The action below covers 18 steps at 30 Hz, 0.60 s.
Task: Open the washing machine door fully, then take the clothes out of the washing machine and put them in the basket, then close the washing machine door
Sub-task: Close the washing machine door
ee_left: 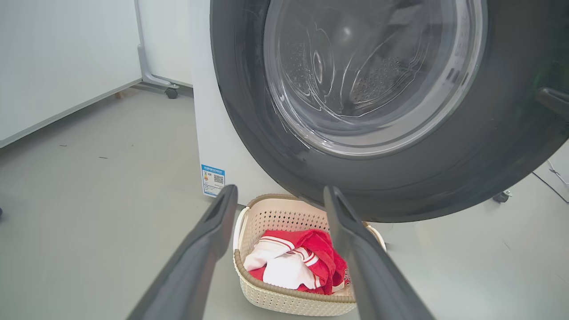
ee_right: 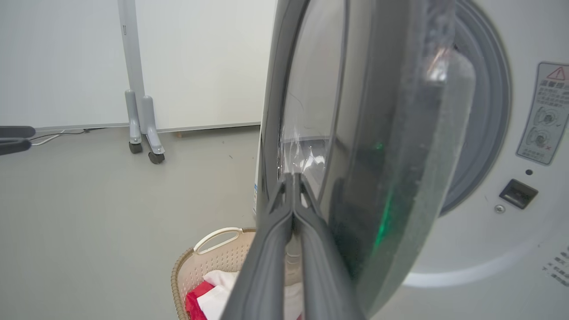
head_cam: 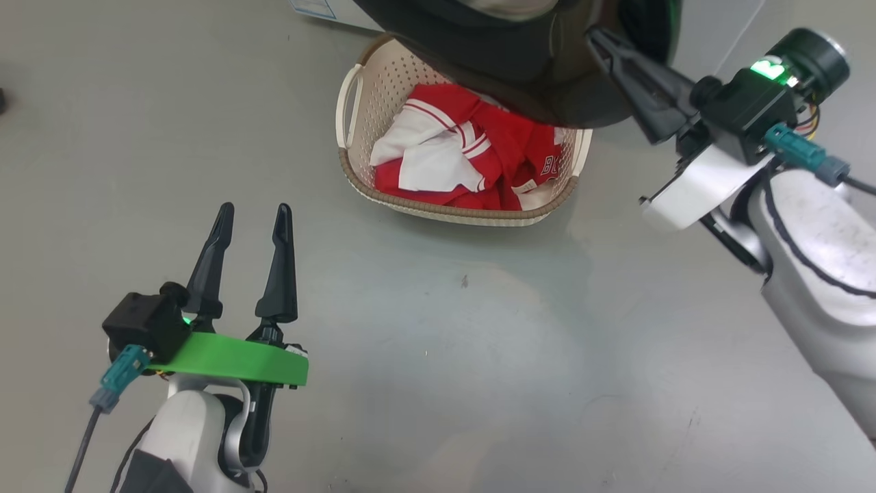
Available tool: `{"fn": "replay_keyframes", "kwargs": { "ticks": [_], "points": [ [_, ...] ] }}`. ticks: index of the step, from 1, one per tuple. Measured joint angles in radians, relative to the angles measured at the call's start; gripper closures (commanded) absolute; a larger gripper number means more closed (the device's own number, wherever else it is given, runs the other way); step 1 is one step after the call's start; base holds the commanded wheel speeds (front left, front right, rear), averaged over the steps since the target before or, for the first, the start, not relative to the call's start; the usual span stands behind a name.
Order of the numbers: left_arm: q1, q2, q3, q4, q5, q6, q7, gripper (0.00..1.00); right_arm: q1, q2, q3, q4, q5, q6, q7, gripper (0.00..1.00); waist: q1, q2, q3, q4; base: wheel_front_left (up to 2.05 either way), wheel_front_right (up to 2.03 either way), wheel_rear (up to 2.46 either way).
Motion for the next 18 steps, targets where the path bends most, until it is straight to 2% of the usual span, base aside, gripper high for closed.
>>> {"fn": "replay_keyframes", "kwargs": {
  "ticks": [9,18],
  "points": [
    [-0.027,-0.001,-0.016,-0.029,-0.047,0.01,0.0,0.0,-0.088,-0.039,-0.08,0.041,0.026,0.0,0.0,1.0,0.0,0.0,0.048,0.009,0.0,0.0,0.0],
    [-0.071,-0.003,-0.086,-0.058,-0.115,0.02,0.0,0.0,-0.236,-0.103,-0.109,0.05,0.032,0.0,0.046,1.0,0.0,0.0,0.12,0.022,0.0,0.0,0.0]
  ]
}}
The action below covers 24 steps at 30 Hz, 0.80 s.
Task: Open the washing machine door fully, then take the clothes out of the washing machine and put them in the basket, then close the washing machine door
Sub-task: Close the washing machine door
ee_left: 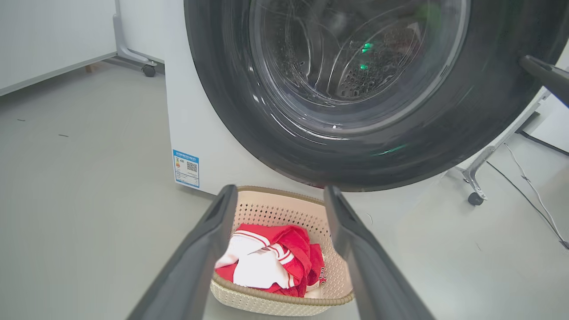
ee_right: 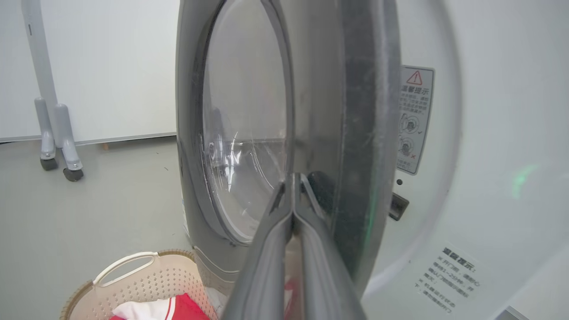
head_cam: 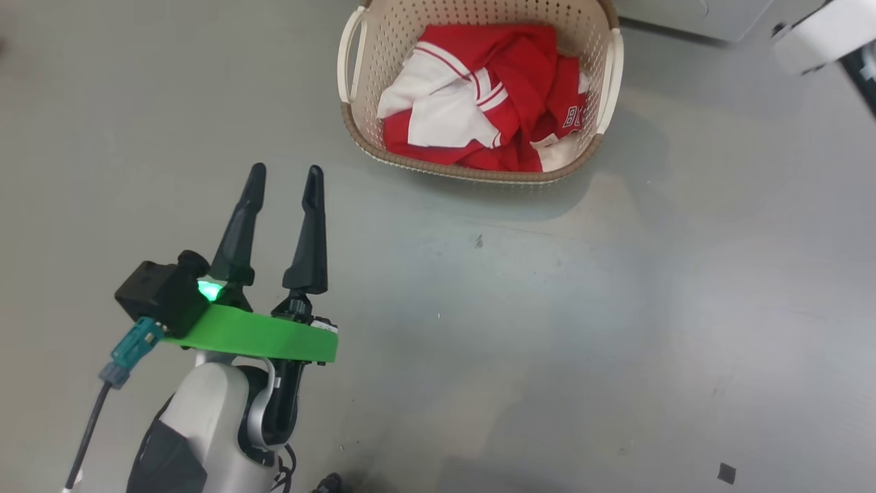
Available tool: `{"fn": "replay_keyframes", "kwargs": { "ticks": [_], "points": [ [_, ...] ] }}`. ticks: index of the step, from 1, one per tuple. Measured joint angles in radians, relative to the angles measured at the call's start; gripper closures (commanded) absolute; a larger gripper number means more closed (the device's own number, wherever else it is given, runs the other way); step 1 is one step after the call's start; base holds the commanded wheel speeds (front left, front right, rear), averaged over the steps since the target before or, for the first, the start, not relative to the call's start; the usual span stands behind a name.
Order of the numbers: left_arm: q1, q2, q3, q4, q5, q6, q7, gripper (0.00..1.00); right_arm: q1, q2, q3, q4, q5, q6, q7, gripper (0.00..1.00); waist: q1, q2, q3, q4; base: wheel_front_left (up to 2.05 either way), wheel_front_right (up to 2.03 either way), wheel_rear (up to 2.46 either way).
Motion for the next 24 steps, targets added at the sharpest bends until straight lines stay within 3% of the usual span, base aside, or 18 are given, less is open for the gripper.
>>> {"fn": "replay_keyframes", "kwargs": {
  "ticks": [8,24],
  "points": [
    [-0.024,-0.003,-0.043,-0.002,-0.053,0.015,0.0,0.0,-0.128,-0.098,-0.089,0.059,-0.002,0.0,0.014,1.0,0.0,0.0,0.081,0.055,0.0,0.0,0.0],
    [-0.038,-0.005,-0.034,-0.001,-0.06,0.031,0.0,0.0,-0.156,-0.077,-0.085,0.126,-0.002,0.001,-0.007,1.0,0.0,0.0,0.09,0.084,0.0,0.0,0.0]
  ]
}}
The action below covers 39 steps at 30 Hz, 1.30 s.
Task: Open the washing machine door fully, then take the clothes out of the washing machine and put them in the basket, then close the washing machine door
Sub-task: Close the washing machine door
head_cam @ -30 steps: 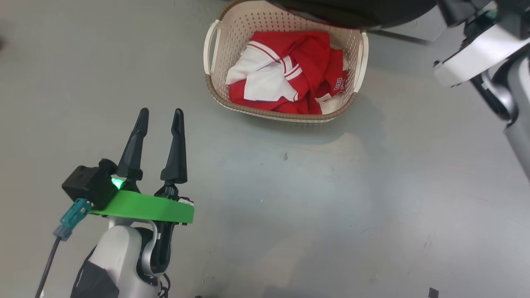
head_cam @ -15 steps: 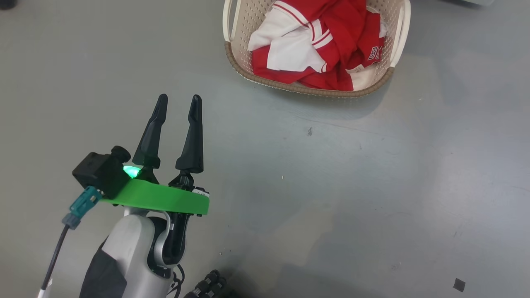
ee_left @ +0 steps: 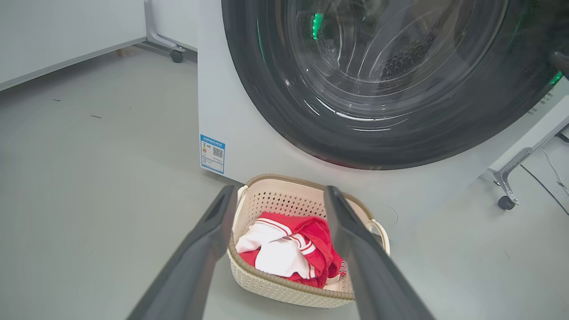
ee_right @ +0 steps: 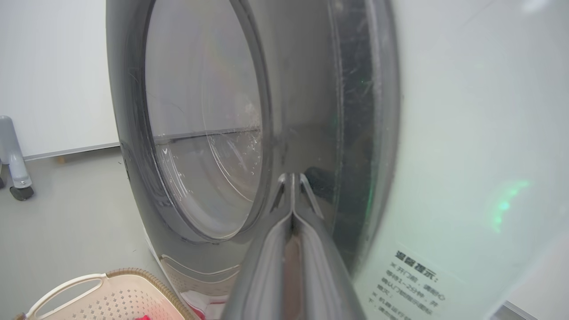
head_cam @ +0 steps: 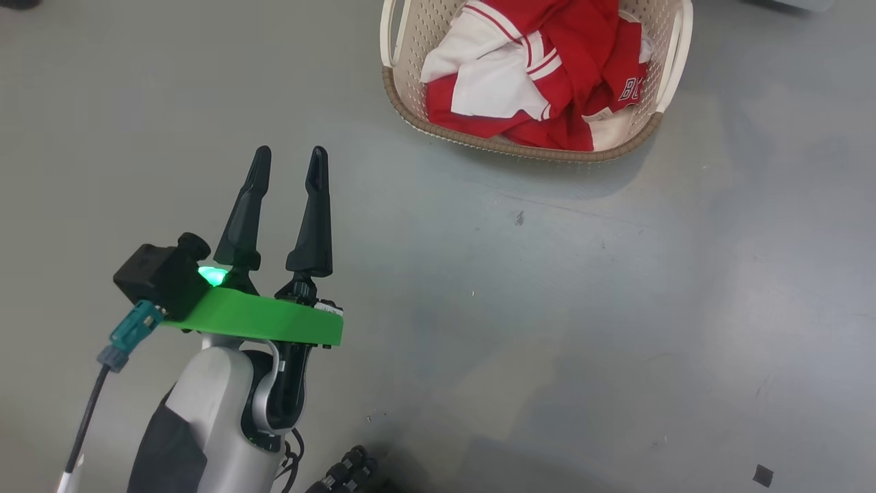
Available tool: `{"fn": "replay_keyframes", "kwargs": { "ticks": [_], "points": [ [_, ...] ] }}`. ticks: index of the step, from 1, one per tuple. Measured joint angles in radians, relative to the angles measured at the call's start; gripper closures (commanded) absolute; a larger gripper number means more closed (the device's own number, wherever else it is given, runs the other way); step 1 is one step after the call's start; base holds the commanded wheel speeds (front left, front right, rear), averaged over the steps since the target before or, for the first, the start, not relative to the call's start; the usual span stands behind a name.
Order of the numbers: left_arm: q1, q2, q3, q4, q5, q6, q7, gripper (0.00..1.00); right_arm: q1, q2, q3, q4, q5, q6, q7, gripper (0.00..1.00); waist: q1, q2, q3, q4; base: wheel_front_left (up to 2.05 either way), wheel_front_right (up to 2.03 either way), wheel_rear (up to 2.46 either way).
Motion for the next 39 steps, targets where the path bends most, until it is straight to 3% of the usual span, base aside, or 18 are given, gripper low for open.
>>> {"fn": "replay_keyframes", "kwargs": {
  "ticks": [10,16,21,28,39],
  "points": [
    [-0.012,-0.001,0.013,0.033,0.02,-0.001,0.0,0.0,0.051,0.021,0.041,0.08,-0.003,-0.003,-0.057,1.0,0.0,0.0,-0.051,-0.023,0.0,0.0,0.0],
    [-0.012,-0.001,0.025,0.071,0.063,-0.008,0.0,0.0,0.179,0.093,0.062,0.12,0.01,-0.003,-0.086,1.0,0.0,0.0,-0.105,-0.046,0.0,0.0,0.0],
    [-0.01,-0.001,0.026,0.114,0.104,-0.024,0.0,0.0,0.278,0.155,-0.005,0.147,0.106,-0.03,-0.1,1.0,0.0,0.0,-0.161,-0.072,0.0,0.0,0.0],
    [0.017,0.0,0.056,0.154,0.131,-0.032,0.0,0.0,0.389,0.218,-0.02,0.153,0.136,-0.038,-0.103,1.0,0.0,0.0,-0.233,-0.119,0.0,0.0,0.0],
    [0.095,0.001,0.107,0.199,0.16,-0.042,0.0,0.0,0.542,0.257,-0.089,0.063,0.133,-0.044,-0.103,1.0,0.0,0.0,-0.361,-0.238,0.0,0.0,0.0]
  ]
}}
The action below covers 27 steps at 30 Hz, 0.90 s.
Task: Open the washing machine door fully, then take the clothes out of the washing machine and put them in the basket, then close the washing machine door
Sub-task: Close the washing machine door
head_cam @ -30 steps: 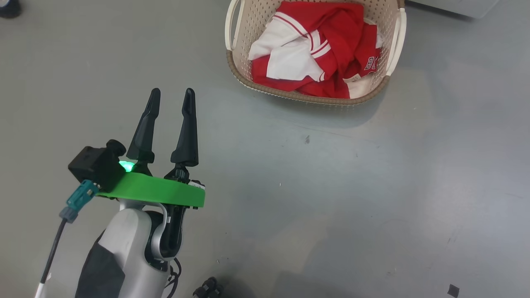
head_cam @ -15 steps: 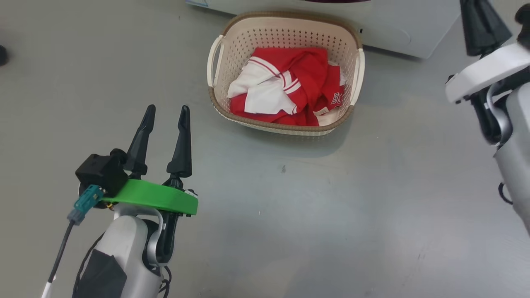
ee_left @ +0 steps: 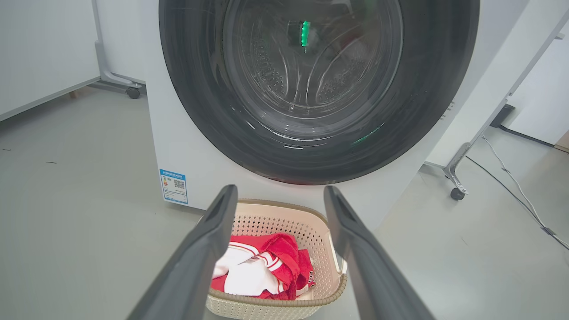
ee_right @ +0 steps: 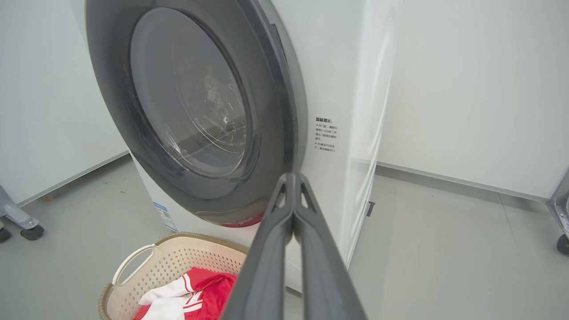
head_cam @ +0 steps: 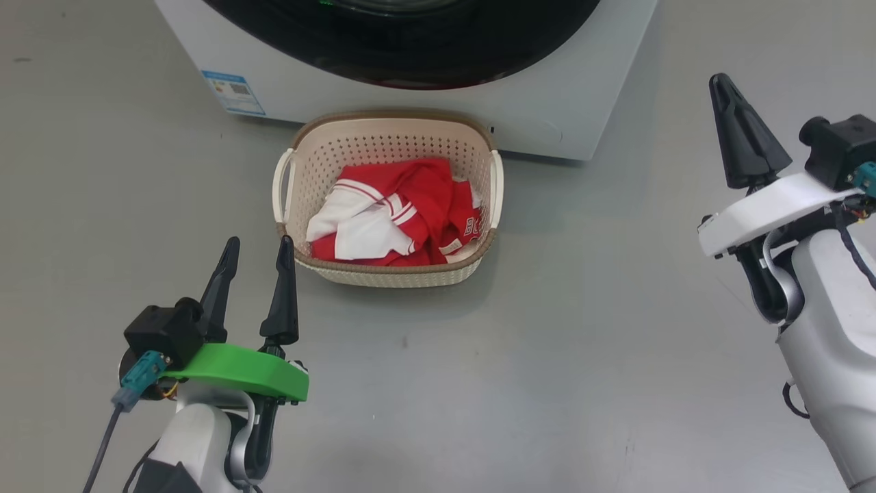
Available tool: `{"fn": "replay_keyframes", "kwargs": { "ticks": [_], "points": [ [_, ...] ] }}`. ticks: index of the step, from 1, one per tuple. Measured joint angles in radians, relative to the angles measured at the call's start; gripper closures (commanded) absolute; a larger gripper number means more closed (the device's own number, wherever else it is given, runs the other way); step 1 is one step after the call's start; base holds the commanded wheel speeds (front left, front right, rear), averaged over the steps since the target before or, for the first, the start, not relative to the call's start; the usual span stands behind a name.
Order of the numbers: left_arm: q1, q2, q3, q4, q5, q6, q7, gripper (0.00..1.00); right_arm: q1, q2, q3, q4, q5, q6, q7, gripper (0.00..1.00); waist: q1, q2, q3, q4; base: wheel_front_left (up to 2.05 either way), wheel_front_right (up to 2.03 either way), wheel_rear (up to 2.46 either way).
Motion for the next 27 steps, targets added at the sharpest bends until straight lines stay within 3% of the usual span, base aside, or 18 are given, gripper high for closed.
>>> {"fn": "replay_keyframes", "kwargs": {
  "ticks": [9,13,26,27],
  "points": [
    [0.057,0.002,0.02,0.017,-0.001,-0.009,0.0,0.0,0.149,0.054,-0.08,-0.067,0.016,-0.022,0.0,1.0,0.0,0.0,-0.098,-0.089,0.0,0.0,0.0],
    [0.068,0.002,0.024,0.02,-0.001,-0.009,0.0,0.0,0.207,0.068,-0.117,-0.097,0.016,-0.049,0.0,1.0,0.0,0.0,-0.134,-0.121,0.0,0.0,0.0],
    [0.1,0.005,0.021,0.027,0.01,-0.021,0.0,0.0,0.401,0.116,-0.178,-0.172,0.0,-0.081,0.0,1.0,-0.0001,0.0,-0.218,-0.179,0.0,0.0,0.0],
    [0.102,0.005,0.022,0.026,0.01,-0.021,0.0,0.0,0.415,0.116,-0.181,-0.177,-0.002,-0.081,0.0,0.8,-0.0001,0.0,-0.222,-0.181,0.0,0.0,0.0]
  ]
}}
